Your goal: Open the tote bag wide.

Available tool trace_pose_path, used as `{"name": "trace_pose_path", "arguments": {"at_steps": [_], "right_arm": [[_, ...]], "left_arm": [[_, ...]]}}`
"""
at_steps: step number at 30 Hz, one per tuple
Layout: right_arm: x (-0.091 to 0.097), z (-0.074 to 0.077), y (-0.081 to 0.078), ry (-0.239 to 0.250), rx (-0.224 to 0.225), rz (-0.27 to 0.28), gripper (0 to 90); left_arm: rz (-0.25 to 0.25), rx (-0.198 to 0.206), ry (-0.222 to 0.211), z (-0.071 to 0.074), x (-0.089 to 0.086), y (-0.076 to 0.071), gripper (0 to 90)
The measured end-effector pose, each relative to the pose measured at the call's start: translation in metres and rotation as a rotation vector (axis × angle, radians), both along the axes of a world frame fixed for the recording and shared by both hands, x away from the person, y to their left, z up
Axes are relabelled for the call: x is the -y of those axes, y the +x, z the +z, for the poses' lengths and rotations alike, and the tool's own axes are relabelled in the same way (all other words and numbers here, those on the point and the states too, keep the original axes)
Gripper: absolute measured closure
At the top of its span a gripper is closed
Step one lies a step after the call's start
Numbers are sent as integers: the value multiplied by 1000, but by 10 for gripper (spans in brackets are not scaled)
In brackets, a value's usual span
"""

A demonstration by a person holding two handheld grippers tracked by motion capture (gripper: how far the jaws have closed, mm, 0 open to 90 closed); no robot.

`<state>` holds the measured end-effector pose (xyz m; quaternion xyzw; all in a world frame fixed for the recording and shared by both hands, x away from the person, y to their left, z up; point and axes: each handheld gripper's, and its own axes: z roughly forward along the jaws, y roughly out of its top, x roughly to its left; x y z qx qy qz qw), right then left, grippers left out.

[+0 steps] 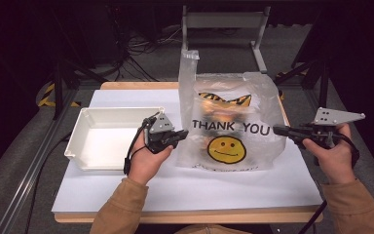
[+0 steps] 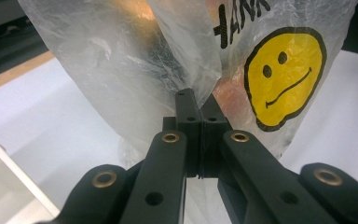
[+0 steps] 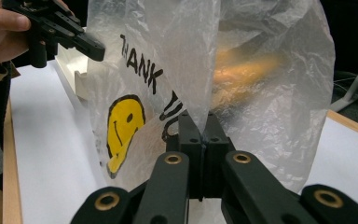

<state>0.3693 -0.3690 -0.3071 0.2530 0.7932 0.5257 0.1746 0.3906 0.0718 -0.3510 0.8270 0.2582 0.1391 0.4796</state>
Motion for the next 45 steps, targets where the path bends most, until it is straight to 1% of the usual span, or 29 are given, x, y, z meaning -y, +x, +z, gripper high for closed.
{"name": "trace_pose_path", "arguments": {"at_steps": [3, 4, 7, 8, 9, 10, 11, 13, 14, 15, 16, 17, 18, 21, 23, 25, 26, 27, 29, 32, 34, 35, 37, 38, 39, 40, 41, 43, 45], "right_arm": [[3, -10, 0, 2, -13, -2, 900], [3, -10, 0, 2, -13, -2, 900], [6, -21, -1, 5, -30, -5, 900], [6, -21, -1, 5, -30, -5, 900], [6, -24, -1, 6, -39, -6, 900], [7, -31, -1, 3, -54, -7, 900], [7, -31, -1, 3, -54, -7, 900], [7, -38, -1, 0, -69, -8, 900], [7, -43, -1, 2, -80, -11, 900], [7, -43, -1, 2, -80, -11, 900], [7, -45, 0, 1, -85, -12, 900], [7, -49, 0, -1, -93, -15, 900], [7, -55, 1, -11, -107, -19, 900], [5, -64, 2, -14, -126, -21, 900], [5, -67, 3, -14, -131, -21, 900], [4, -76, 4, -12, -151, -25, 900], [4, -76, 4, -12, -151, -25, 900], [3, -81, 5, -16, -162, -26, 900], [3, -83, 6, -16, -164, -27, 900], [2, -92, 8, -22, -184, -32, 900], [2, -94, 9, -25, -186, -33, 900], [1, -99, 10, -33, -198, -37, 900], [0, -103, 12, -37, -204, -39, 900], [0, -105, 12, -40, -208, -41, 900], [0, -108, 13, -42, -215, -42, 900], [0, -108, 13, -42, -215, -42, 900], [-1, -111, 14, -47, -223, -41, 900], [-1, -114, 16, -54, -232, -42, 900], [-2, -118, 17, -58, -238, -43, 900]], "left_arm": [[-7, -2, 22, -7, 0, -2, 896], [-7, -2, 22, -7, 0, -2, 896], [-11, -5, 38, -12, 0, -5, 896], [-11, -5, 38, -12, 0, -5, 896], [-13, -12, 41, -15, 0, -6, 896], [-13, -22, 48, -19, 1, -8, 896], [-13, -22, 48, -19, 1, -8, 896], [-12, -31, 65, -24, 1, -9, 896], [-8, -37, 69, -28, 1, -9, 895], [-8, -37, 69, -28, 1, -9, 895], [-3, -39, 74, -32, 2, -8, 895], [1, -39, 83, -34, 3, -8, 894], [2, -35, 104, -38, 5, -8, 891], [0, -43, 128, -44, 10, -8, 887], [0, -47, 133, -47, 11, -8, 884], [-2, -53, 139, -50, 13, -7, 881], [0, -55, 145, -52, 14, -7, 881], [0, -59, 153, -55, 15, -7, 878], [2, -67, 156, -57, 16, -7, 877], [3, -75, 166, -62, 18, -7, 876], [4, -75, 168, -64, 18, -7, 875], [4, -78, 178, -66, 20, -7, 873], [9, -74, 191, -67, 21, -7, 871], [16, -63, 208, -69, 23, -7, 871], [15, -60, 221, -70, 25, -7, 869], [15, -60, 221, -70, 25, -7, 867], [13, -60, 230, -71, 25, -7, 867], [13, -65, 234, -74, 27, -7, 863], [11, -78, 235, -77, 27, -5, 863]]}}
